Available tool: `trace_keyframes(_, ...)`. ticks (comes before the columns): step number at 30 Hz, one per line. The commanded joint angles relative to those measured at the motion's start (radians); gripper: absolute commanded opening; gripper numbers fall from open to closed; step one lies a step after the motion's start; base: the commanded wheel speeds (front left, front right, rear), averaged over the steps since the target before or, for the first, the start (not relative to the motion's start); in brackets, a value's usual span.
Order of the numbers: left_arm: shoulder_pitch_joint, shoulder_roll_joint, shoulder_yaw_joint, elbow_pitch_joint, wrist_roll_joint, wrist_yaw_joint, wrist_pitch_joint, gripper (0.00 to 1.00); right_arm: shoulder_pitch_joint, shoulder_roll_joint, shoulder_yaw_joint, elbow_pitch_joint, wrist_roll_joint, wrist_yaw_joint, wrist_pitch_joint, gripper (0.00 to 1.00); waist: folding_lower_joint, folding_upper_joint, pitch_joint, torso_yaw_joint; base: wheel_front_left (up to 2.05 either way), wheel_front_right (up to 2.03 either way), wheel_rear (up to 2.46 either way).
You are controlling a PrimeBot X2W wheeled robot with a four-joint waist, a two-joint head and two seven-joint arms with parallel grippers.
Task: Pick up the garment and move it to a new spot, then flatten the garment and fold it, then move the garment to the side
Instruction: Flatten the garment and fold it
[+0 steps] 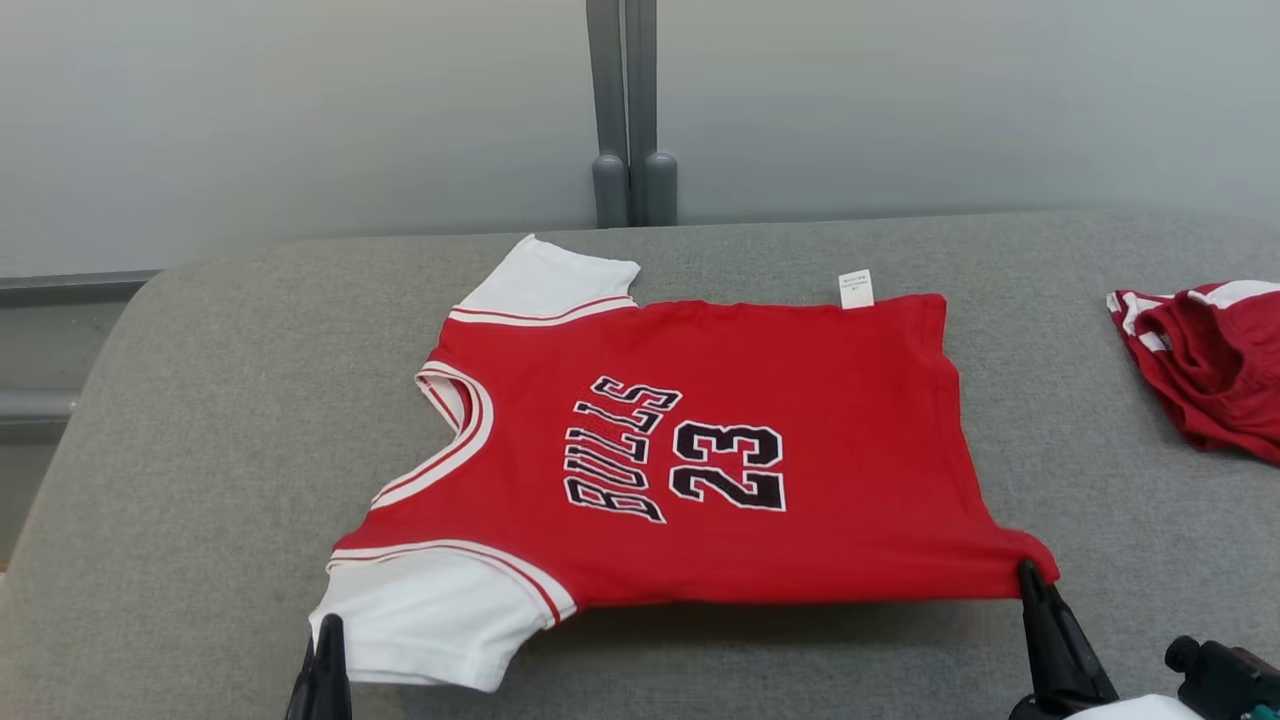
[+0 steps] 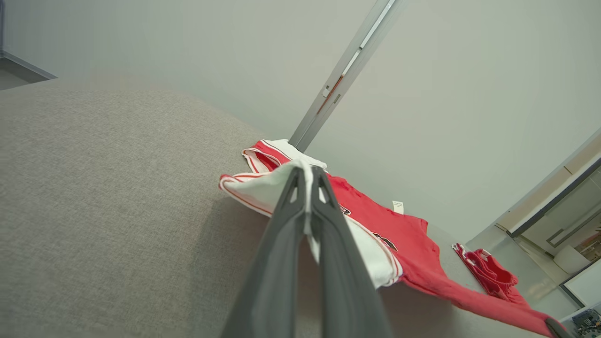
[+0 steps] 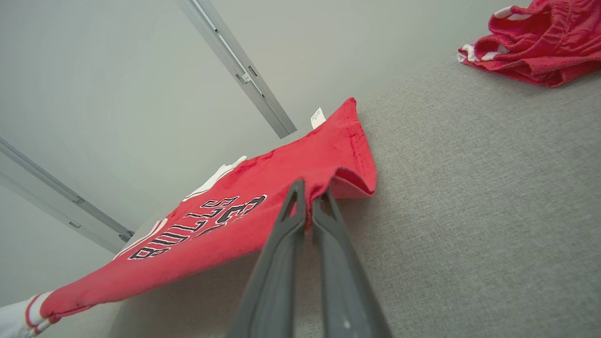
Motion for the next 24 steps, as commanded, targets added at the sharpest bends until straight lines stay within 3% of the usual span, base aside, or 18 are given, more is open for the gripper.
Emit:
trace_keyframes(1, 0.021, 0.012, -0.004, 0.003, -0.007, -0.004, 0.000, 0.00, 0.024, -0.006, 0.003, -0.010, 0.004, 0.000, 0.008, 0.00, 0.0001, 0.0000, -0.008, 0.007, 0.00, 0.00, 0.00)
trace_keyframes(10, 0.007, 0.021, -0.035, 0.131, -0.055, -0.004, 0.000, 0.00, 0.024, 0.005, 0.033, 0.077, -0.014, 0.000, 0.024, 0.00, 0.0001, 0.0000, 0.004, -0.016, 0.00, 0.00, 0.00)
trace_keyframes(24, -0.149, 0.017, -0.037, 0.263, -0.117, -0.004, -0.001, 0.00, -0.091, 0.025, 0.076, 0.256, 0.070, 0.000, 0.000, 0.00, 0.0001, 0.0000, 0.034, -0.030, 0.00, 0.00, 0.00)
